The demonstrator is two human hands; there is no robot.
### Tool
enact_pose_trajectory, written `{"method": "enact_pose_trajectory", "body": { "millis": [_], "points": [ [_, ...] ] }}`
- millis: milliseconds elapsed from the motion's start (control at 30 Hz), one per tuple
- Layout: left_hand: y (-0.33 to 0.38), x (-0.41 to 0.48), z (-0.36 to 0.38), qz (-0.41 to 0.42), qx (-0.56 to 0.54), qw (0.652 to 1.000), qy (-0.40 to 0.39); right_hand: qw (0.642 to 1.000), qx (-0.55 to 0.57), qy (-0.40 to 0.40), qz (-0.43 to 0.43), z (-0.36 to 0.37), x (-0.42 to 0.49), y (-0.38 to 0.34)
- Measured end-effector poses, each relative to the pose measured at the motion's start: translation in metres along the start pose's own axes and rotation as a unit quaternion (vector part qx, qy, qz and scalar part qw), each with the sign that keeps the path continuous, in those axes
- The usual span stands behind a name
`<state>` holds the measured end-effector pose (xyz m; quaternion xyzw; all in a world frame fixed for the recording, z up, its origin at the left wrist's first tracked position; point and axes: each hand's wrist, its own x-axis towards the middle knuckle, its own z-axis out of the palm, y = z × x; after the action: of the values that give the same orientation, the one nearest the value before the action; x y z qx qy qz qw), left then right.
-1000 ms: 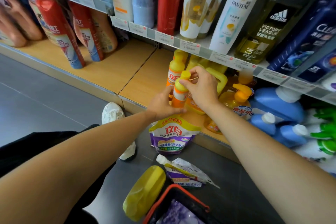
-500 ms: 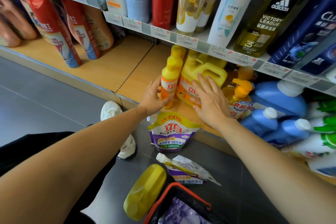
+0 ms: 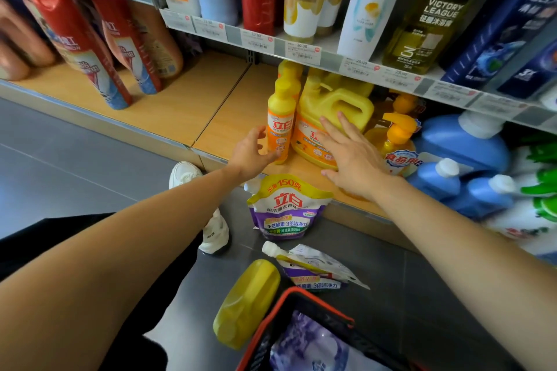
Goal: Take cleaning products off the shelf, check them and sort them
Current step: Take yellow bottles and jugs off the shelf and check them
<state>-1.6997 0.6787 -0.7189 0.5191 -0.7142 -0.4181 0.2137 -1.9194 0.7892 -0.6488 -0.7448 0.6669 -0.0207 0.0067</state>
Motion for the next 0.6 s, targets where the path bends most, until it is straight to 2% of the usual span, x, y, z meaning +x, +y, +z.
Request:
{"method": "enact_pose_trajectory", "body": {
  "millis": [67, 167, 300, 433, 533, 600],
  "points": [
    [-0.005, -0.008, -0.006, -0.016, 0.063, 0.998, -0.006, 0.997, 0.075, 0.007, 0.01, -0.004, -0.01, -0.008],
    [-0.004, -0.029, -0.021, 0.023, 0.172, 0.985, -0.024, 0.979, 0.2, 0.039, 0.011, -0.002, -0.04, -0.031],
    [0.003, -0.08, -0.042, 0.055, 0.246, 0.964, -0.086, 0.949, 0.311, -0.044, -0.041, 0.015, -0.085, -0.074],
    [0.006, -0.136, -0.057, 0.034, 0.32, 0.937, -0.137, 0.945, 0.25, -0.166, -0.13, 0.044, -0.103, -0.108],
    [0.009, -0.173, -0.063, 0.022, 0.347, 0.922, -0.169, 0.946, 0.192, -0.201, -0.165, 0.057, -0.104, -0.124],
    [0.007, -0.195, -0.059, -0.005, 0.37, 0.9, -0.232, 0.952, 0.126, -0.201, -0.196, 0.063, -0.103, -0.132]
  ]
}}
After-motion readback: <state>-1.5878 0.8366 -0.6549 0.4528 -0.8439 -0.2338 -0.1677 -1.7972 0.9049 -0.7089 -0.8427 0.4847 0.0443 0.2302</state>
